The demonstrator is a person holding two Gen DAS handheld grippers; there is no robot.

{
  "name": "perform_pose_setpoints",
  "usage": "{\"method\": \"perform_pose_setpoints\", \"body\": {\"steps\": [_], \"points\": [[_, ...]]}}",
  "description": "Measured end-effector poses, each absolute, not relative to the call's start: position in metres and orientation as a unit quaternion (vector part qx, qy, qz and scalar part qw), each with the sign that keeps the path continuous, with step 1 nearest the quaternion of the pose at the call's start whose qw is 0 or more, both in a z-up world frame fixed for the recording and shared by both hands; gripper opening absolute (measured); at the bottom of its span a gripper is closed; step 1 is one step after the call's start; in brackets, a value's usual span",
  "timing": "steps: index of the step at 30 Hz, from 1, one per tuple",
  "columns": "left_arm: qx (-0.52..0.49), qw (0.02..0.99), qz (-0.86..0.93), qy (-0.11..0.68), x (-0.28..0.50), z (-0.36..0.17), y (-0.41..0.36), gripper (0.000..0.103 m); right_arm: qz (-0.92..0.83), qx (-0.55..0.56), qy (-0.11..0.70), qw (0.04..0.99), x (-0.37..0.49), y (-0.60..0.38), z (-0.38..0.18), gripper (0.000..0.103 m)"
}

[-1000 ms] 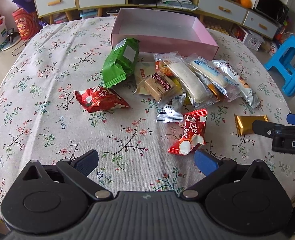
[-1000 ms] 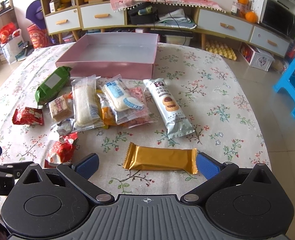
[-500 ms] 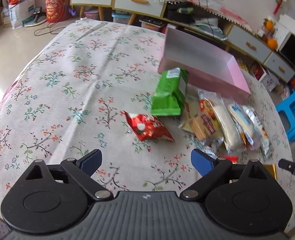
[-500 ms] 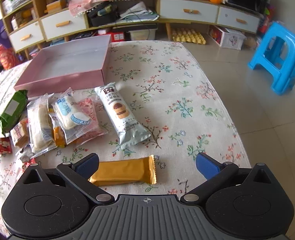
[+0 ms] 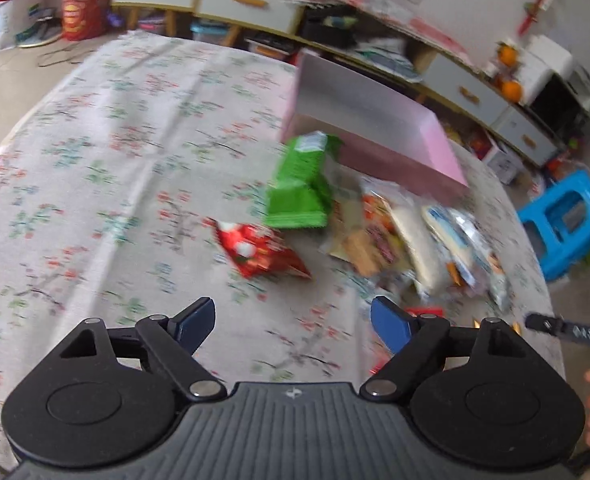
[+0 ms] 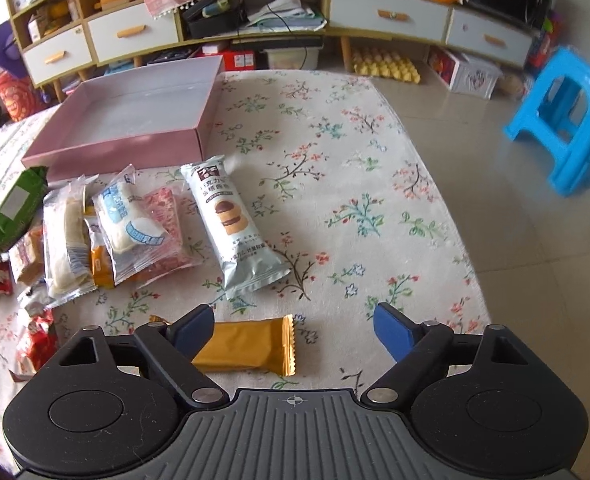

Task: Organize snacks
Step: 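Move both tools toward the scattered snacks, then grasp the red candy wrapper with left tool while right tool grasps the gold bar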

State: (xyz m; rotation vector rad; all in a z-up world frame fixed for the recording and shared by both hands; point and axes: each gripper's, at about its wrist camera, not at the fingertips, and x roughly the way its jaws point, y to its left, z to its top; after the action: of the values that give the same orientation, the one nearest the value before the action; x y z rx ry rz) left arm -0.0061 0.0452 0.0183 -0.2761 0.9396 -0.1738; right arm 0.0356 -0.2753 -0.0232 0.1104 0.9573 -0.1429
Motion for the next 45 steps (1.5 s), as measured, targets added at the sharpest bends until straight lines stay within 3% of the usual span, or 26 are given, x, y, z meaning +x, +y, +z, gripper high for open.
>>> {"method": "perform_pose_setpoints", "body": {"steps": [11,14,15,19,21,24,28,33,41,43,44,45], "points": [[-0.068,0.865,-0.173,0.466,0.005,-0.01,-0.04,0.087,-0.043,0.123,0.488,0.863,0.041,-0.282,-0.033,0.085],[-0.038,0.868,-0.16,0.469,0.008,-0.015,-0.049,0.073,-0.03,0.13,0.507,0.851,0.044,-0.276,-0.042,0.085],[-0.032,0.868,-0.154,0.471,0.009,-0.016,-0.049,0.06,-0.026,0.132,0.512,0.849,0.045,-0.275,-0.045,0.085],[-0.033,0.869,-0.162,0.467,0.005,-0.016,-0.042,0.038,-0.029,0.099,0.506,0.857,0.043,-0.268,-0.044,0.085],[-0.039,0.868,-0.167,0.466,0.002,-0.015,-0.037,0.036,-0.006,0.061,0.498,0.865,0.041,-0.26,-0.039,0.086],[-0.052,0.865,-0.178,0.467,-0.002,-0.012,-0.03,0.035,0.1,-0.099,0.456,0.879,0.024,-0.228,-0.022,0.087],[-0.064,0.861,-0.188,0.468,-0.008,-0.008,-0.021,0.035,0.147,-0.173,0.43,0.874,0.02,-0.227,-0.02,0.087],[-0.085,0.86,-0.196,0.464,-0.011,-0.001,-0.015,0.035,0.175,-0.213,0.456,0.846,0.039,-0.234,-0.041,0.078],[-0.118,0.858,-0.189,0.462,-0.007,0.003,0.002,0.035,0.232,-0.216,0.471,0.824,0.051,-0.233,-0.054,0.079],[-0.13,0.857,-0.196,0.458,-0.007,0.006,0.006,0.035,0.235,-0.194,0.484,0.82,0.057,-0.235,-0.055,0.077],[-0.139,0.856,-0.199,0.456,-0.007,0.007,0.009,0.035,0.241,-0.186,0.485,0.82,0.058,-0.236,-0.055,0.067],[-0.148,0.856,-0.199,0.453,-0.007,0.009,0.013,0.035,0.248,-0.18,0.486,0.818,0.057,-0.235,-0.054,0.05]]}}
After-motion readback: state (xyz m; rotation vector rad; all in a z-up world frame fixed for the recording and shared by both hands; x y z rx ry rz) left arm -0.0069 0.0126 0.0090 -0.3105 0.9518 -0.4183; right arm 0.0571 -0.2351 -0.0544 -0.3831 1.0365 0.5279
